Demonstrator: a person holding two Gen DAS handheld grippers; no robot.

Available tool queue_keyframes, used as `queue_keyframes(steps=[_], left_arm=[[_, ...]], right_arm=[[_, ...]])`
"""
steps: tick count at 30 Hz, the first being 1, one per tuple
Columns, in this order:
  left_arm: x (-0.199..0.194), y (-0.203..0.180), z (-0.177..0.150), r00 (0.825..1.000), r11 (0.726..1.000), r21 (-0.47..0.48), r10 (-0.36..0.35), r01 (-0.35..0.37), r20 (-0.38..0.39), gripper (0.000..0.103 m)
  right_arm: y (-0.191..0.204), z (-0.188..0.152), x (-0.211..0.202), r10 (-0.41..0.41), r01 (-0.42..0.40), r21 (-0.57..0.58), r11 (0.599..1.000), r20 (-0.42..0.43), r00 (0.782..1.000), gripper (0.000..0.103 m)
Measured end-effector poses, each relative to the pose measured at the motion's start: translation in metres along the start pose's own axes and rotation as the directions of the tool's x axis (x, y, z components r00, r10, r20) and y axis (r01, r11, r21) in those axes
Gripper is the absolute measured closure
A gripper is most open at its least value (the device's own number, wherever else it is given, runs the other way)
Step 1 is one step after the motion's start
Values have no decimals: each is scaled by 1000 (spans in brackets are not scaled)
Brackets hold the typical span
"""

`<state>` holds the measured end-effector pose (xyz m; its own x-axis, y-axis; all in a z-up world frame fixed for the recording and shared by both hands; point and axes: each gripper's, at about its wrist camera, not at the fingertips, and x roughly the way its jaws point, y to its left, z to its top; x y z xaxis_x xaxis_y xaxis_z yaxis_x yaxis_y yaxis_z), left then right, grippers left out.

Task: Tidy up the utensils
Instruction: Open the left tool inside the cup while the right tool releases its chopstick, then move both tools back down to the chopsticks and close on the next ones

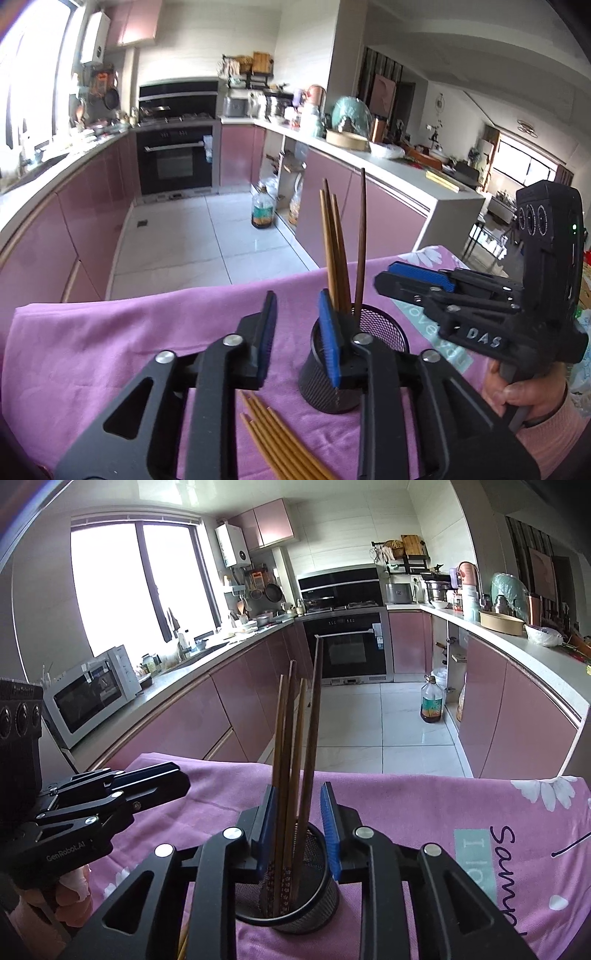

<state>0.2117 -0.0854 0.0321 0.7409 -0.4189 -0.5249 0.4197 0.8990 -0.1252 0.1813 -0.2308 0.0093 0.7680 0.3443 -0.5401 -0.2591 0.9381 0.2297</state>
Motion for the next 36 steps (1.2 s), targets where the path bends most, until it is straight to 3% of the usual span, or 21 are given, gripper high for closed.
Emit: queue_keyframes(steps=[6, 9, 12, 14, 18, 22, 27, 36], left_arm=[[-37, 7, -23, 997, 999, 3, 38, -38, 67, 67], [-53, 14, -40, 995, 997, -8, 72, -72, 74, 58], [-64, 24, -57, 992, 994, -34, 107, -105, 66, 56], [-66, 32, -70, 994, 993, -59, 107, -104, 39, 49], [-60, 39, -100, 990, 989, -63, 135, -137, -38, 49], [-45, 43, -133, 983, 988, -78, 120, -132, -142, 49], [-29, 37, -156, 972, 989, -80, 106, -125, -211, 49], [-14, 22, -165, 960, 992, -68, 86, -108, -266, 49]], right_arm=[[21, -16, -36, 100, -96, -63, 993, 56, 993, 71], [36, -30, -43, 149, -145, -102, 984, 32, 988, 69], [48, -49, -37, 176, -178, -116, 977, -30, 984, 69], [53, -61, -28, 184, -193, -115, 974, -81, 980, 69], [58, -89, -1, 173, -193, -94, 977, -190, 966, 69], [62, -111, 17, 151, -179, -85, 980, -264, 953, 69], [67, -122, 21, 122, -156, -98, 983, -287, 950, 69], [66, -126, 21, 94, -129, -102, 986, -296, 951, 69]])
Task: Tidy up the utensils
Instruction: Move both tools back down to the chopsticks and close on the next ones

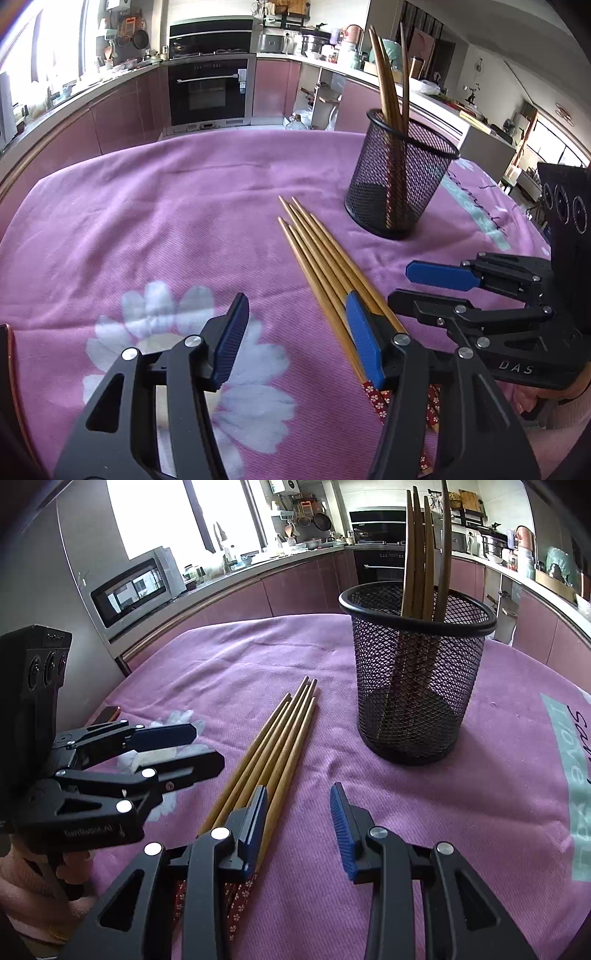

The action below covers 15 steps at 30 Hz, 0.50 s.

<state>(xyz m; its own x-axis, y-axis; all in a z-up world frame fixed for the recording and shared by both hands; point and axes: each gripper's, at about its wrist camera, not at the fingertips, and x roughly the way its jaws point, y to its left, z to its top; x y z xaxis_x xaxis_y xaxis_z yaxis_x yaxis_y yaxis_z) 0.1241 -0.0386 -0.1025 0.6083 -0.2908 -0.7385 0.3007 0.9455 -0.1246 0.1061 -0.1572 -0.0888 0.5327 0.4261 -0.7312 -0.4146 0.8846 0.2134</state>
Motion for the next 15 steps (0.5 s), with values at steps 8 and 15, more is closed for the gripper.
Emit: queue_keyframes(steps=[8, 15], left_arm=[[9, -3, -2, 999, 1000, 0, 11, -11, -39, 52], [11, -3, -2, 999, 1000, 3, 16, -16, -40, 51]], right_arm=[[3, 1, 2, -19, 19, -17, 1000, -4, 1000, 69], [3, 1, 5, -30, 30, -18, 999, -18, 999, 69]])
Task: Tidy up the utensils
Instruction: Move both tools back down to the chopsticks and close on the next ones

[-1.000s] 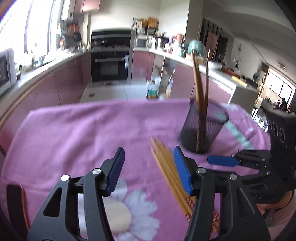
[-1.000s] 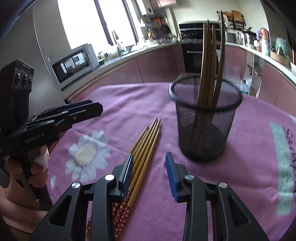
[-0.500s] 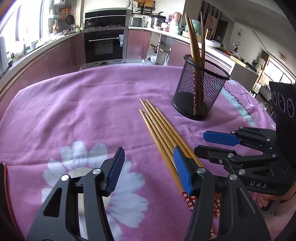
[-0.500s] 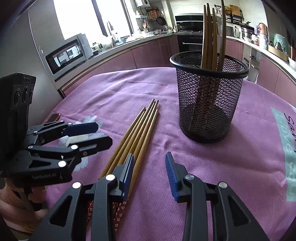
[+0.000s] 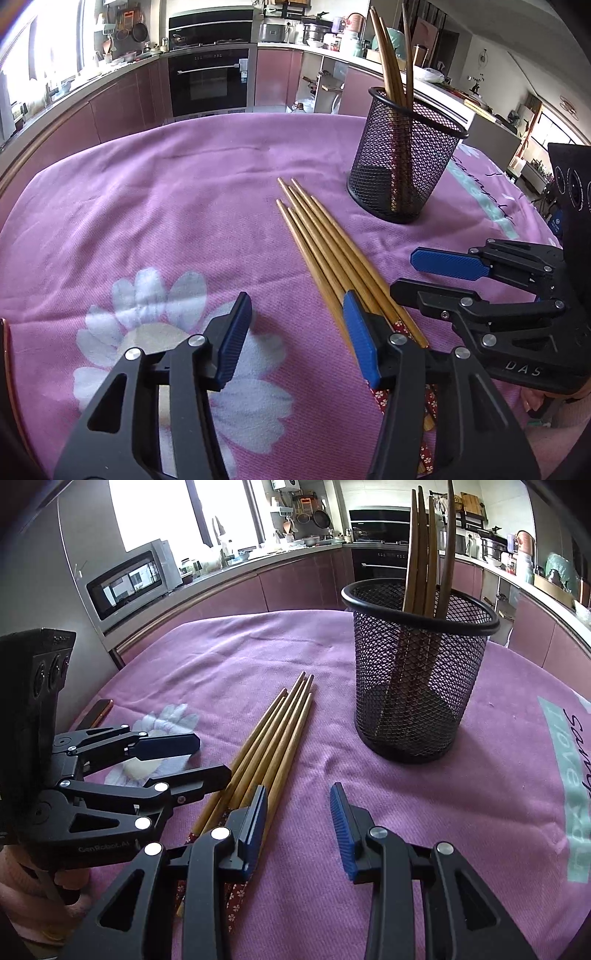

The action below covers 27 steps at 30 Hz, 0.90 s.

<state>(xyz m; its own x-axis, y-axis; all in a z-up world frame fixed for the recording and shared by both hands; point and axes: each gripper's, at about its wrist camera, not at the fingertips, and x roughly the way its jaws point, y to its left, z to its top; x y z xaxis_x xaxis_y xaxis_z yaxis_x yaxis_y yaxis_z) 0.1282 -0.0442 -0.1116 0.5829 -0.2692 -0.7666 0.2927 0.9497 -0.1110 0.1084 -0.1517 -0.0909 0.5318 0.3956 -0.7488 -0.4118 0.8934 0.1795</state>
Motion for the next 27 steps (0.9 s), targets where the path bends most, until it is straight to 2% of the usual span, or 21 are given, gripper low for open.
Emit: queue_keyframes(steps=[11, 17, 22, 27], left_arm=[[4, 0, 0, 1000, 1000, 11, 7, -6, -3, 55], [2, 2, -2, 1000, 1000, 23, -12, 12, -2, 66], [3, 6, 0, 1000, 999, 25, -22, 23, -12, 68], [8, 7, 4, 1000, 1000, 29, -1, 1, -19, 75]], right_arm=[[3, 1, 4, -17, 16, -16, 1000, -17, 1000, 69], [2, 0, 4, -39, 39, -23, 999, -25, 999, 75], [2, 1, 5, -48, 48, -31, 998, -29, 998, 75], [2, 6, 9, -52, 51, -34, 998, -32, 998, 75]])
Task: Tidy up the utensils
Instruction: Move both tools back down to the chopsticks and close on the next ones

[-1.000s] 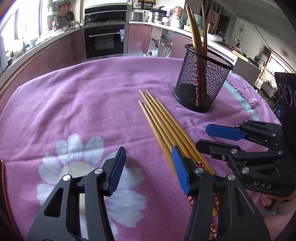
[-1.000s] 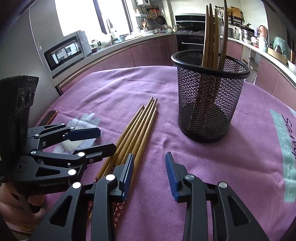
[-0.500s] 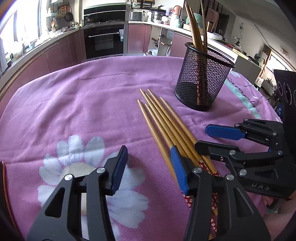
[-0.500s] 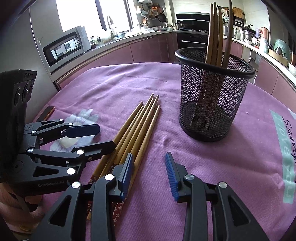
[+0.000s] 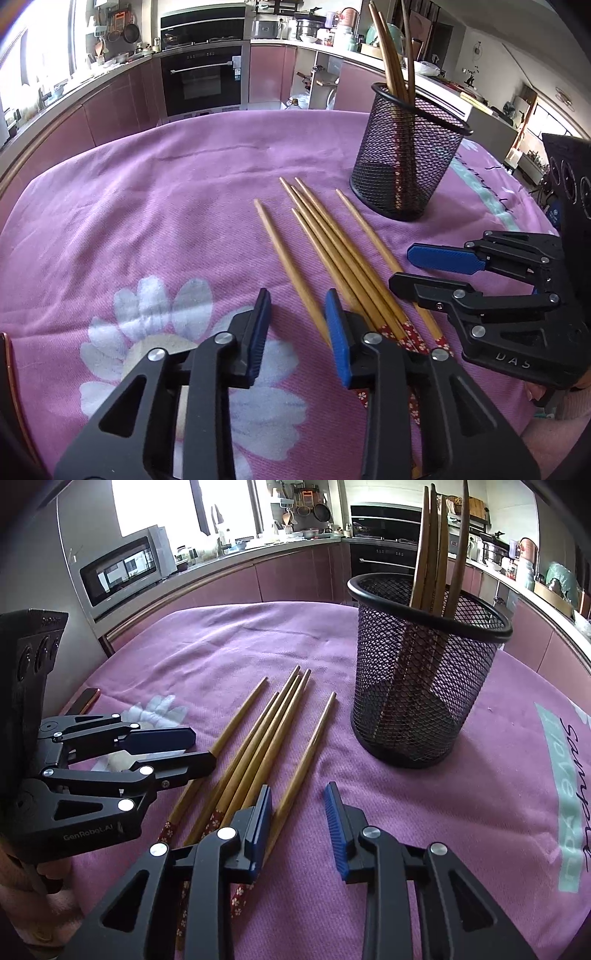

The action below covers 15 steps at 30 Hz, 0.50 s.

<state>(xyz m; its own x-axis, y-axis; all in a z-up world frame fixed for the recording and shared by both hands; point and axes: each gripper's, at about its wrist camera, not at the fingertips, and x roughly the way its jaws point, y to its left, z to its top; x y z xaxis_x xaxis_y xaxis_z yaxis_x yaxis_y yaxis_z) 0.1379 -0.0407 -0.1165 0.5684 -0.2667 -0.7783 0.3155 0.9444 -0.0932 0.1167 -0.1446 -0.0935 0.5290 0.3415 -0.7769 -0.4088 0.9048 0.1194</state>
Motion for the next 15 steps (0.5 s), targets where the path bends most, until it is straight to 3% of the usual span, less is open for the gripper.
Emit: queue_keyframes(steps=[9, 15], left_arm=[[10, 4, 12, 1000, 1000, -12, 28, -28, -4, 81], [12, 5, 14, 999, 999, -34, 40, -40, 3, 84]], right_arm=[[3, 7, 7, -23, 23, -10, 1000, -1, 1000, 77], [-1, 9, 7, -26, 26, 11, 1000, 2, 1000, 91]])
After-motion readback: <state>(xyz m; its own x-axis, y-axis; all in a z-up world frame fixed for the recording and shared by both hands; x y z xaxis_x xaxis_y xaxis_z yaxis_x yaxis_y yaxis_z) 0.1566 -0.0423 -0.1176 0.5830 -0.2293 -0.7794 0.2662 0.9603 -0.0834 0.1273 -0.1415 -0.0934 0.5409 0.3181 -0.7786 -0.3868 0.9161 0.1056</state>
